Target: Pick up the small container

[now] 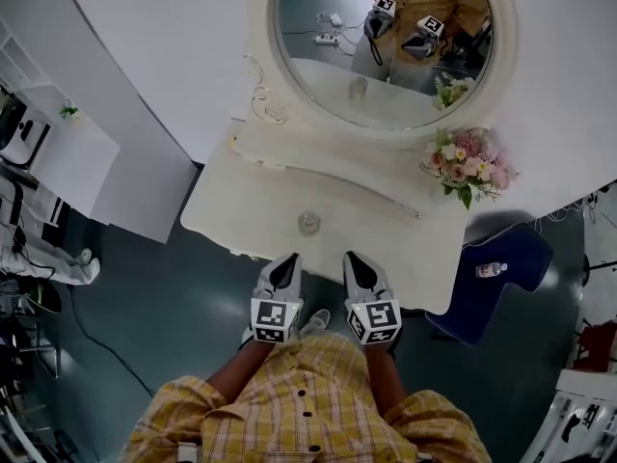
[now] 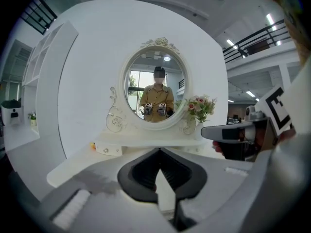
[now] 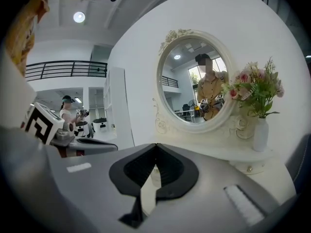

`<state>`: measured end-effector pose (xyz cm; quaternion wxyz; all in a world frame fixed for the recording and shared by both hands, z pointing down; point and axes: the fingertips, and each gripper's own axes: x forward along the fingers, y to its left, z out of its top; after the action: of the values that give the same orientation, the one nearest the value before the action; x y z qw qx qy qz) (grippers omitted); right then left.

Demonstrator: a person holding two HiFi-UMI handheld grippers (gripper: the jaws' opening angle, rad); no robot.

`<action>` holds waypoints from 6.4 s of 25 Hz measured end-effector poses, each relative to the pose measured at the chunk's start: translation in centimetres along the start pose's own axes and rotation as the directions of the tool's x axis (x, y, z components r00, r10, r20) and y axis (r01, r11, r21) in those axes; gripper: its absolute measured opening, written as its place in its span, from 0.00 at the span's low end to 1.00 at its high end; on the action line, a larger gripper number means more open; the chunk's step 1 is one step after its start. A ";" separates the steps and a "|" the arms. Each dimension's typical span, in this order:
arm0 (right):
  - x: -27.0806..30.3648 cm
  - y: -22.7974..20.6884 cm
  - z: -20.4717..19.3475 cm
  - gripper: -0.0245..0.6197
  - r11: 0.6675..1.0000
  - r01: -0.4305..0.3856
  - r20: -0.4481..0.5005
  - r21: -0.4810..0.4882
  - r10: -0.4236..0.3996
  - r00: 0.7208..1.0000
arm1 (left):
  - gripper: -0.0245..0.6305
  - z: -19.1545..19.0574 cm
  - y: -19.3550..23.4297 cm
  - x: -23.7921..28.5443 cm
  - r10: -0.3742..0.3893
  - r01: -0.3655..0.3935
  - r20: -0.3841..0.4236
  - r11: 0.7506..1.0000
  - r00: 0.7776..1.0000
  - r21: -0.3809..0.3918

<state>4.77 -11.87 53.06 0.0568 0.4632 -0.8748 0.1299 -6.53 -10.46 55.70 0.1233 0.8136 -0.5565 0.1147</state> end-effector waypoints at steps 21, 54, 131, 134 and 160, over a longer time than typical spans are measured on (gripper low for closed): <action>5.1 -2.2 -3.7 0.04 0.995 0.088 -0.081 0.049 -0.084 0.993 | 0.07 -6.4 3.6 7.4 -0.068 0.071 -0.163 0.997 0.984 0.012; 4.7 -3.4 -7.1 0.04 0.993 0.107 -0.131 0.046 -0.100 0.986 | 0.60 -15.5 4.3 17.9 -0.061 0.072 -0.317 0.997 0.946 0.022; 0.7 -5.3 -4.0 0.04 0.981 0.181 -0.081 0.068 -0.175 0.981 | 0.57 -6.3 3.4 13.4 -0.050 0.066 -0.243 0.996 0.969 0.059; 0.4 -5.2 -3.3 0.04 0.982 0.179 -0.068 0.063 -0.175 0.982 | 0.57 -5.2 3.1 12.6 -0.050 0.066 -0.222 0.995 0.974 0.069; -2.8 -3.4 1.3 0.04 0.988 0.153 0.031 0.024 -0.154 0.988 | 0.57 1.2 0.3 6.1 -0.085 0.092 -0.065 0.989 0.994 0.114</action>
<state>9.22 -11.81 51.79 0.0473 0.5319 -0.8359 0.1268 -4.64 -16.30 56.61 0.0970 0.8396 -0.5081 0.1659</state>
